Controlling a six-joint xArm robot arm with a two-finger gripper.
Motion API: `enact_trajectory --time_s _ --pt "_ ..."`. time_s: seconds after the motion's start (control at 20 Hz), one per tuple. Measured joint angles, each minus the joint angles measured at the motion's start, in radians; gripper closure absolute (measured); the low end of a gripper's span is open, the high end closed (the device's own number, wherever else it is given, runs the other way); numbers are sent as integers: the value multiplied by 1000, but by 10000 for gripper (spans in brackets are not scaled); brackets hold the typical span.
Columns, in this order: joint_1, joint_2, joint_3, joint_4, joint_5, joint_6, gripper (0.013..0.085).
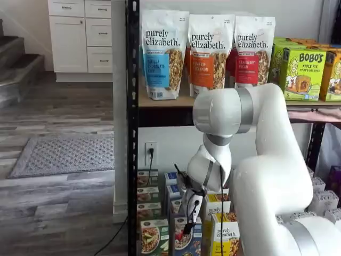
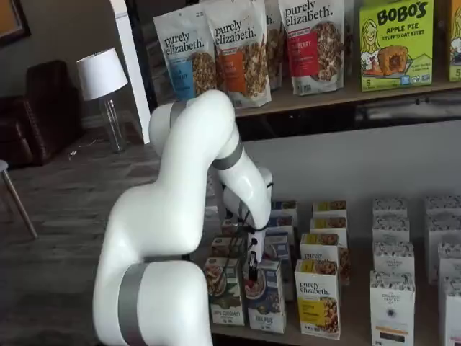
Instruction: Pick up the blue and white box that is on the bottom shelf, the second box from the left
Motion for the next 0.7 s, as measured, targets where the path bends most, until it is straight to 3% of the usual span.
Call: enact_trajectory --time_s 0.45,0.7 --pt "4 15 -17 -41 -6 40 130" --pt "2 24 -31 -102 6 92 130"
